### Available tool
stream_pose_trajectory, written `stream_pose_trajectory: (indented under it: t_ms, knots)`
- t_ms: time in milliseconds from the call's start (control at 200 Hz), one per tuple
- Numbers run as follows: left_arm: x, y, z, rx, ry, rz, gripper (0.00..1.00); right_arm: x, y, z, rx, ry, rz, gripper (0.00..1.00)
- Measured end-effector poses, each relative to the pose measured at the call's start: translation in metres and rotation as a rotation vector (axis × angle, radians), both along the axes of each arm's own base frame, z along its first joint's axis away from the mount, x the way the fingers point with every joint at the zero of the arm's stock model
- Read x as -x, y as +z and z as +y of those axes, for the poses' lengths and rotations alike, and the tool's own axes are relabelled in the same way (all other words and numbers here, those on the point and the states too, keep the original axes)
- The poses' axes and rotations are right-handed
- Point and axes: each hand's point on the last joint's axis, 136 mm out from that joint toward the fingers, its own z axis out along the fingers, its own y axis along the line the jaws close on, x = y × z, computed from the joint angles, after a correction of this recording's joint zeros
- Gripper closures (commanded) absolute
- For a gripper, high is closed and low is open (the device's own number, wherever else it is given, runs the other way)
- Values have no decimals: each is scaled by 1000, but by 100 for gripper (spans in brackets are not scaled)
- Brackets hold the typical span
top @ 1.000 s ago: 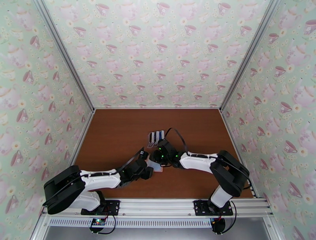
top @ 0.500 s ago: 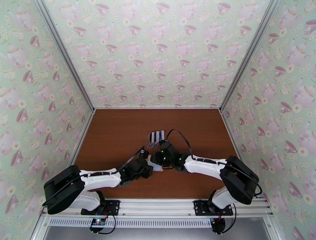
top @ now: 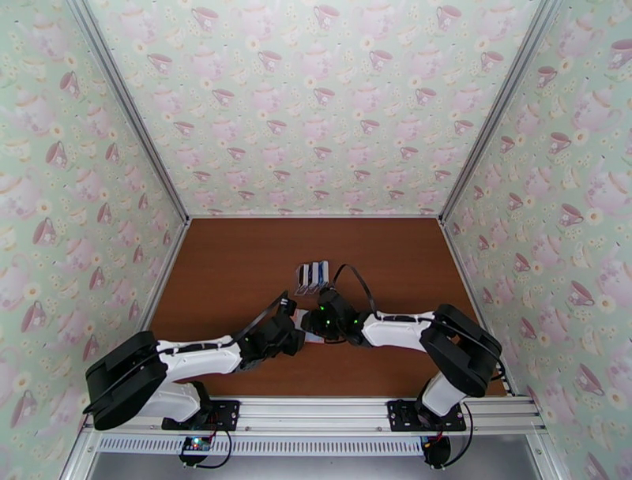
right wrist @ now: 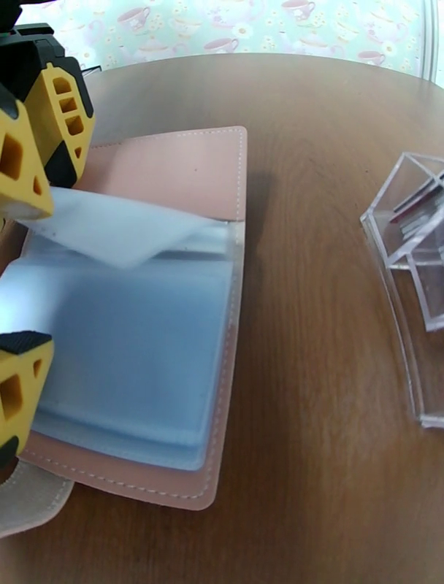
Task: Put the credit cards into the card holder
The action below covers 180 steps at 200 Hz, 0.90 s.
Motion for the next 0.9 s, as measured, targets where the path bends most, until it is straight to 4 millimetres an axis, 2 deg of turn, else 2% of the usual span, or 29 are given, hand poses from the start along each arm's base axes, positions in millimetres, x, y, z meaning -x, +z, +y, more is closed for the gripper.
stream_pose_trajectory:
  t_ms: [265,501,581,771,901]
  knots:
    - [-3,7,5,-40,11,-1,45,-4,1,4,-24,-9,-9,36]
    - [-8,14,17,-138,35,-10,45,-7,5,7,-48,-21,-18,31]
    - [-10,16,23,-175,48,-15,45,-8,6,7,-53,-22,-25,24]
    - [-18,19,36,-234,100,-43,47,-7,17,7,-68,-14,-42,23]
    - [-22,13,43,-261,122,-38,51,-6,25,7,-72,-5,-54,26]
